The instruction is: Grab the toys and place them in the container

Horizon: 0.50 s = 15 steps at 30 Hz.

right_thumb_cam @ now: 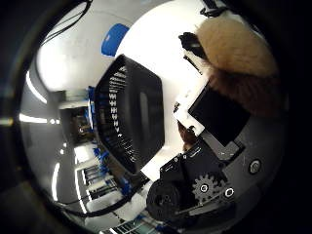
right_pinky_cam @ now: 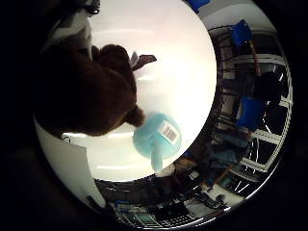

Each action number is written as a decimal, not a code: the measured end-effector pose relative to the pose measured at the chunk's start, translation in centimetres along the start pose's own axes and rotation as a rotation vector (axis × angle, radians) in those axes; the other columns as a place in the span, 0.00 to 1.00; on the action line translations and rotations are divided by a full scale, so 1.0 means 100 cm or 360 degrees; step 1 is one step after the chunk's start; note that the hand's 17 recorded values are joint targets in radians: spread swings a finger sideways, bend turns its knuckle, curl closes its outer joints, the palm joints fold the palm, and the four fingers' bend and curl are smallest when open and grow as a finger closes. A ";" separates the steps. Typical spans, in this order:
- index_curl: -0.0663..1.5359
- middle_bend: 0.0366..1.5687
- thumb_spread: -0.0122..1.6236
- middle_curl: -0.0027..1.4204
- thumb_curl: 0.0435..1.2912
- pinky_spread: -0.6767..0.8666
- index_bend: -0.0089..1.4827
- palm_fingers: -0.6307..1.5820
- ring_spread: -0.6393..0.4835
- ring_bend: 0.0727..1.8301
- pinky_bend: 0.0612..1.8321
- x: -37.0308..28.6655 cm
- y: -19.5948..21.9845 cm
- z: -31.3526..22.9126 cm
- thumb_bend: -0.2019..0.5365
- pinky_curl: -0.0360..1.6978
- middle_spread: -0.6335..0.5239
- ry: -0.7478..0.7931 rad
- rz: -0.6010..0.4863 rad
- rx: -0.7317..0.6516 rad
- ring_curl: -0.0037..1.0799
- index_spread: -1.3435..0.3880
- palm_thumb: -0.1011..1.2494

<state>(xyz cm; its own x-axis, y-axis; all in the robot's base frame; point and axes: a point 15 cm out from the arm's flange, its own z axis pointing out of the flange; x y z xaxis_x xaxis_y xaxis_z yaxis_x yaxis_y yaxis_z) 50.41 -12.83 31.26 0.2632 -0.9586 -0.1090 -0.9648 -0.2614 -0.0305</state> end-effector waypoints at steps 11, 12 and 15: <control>0.51 0.88 0.64 0.48 0.49 0.32 0.73 0.80 0.41 0.79 0.66 -0.071 0.018 -0.106 0.26 0.57 0.46 -0.0113 -0.0059 0.0125 0.62 0.66 0.85; 0.51 0.88 0.64 0.48 0.49 0.32 0.73 0.80 0.41 0.79 0.65 -0.081 0.019 -0.119 0.26 0.58 0.46 -0.0098 -0.0063 0.0161 0.62 0.66 0.85; 0.51 0.88 0.64 0.48 0.50 0.32 0.73 0.80 0.41 0.79 0.65 -0.115 0.018 -0.144 0.26 0.59 0.46 -0.0073 -0.0095 0.0232 0.62 0.66 0.85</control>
<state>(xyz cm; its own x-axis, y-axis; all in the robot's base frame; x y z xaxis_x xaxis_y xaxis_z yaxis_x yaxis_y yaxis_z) 45.63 -3.89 46.78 0.3232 -0.9348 -0.1476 -0.9379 -0.2956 -0.1817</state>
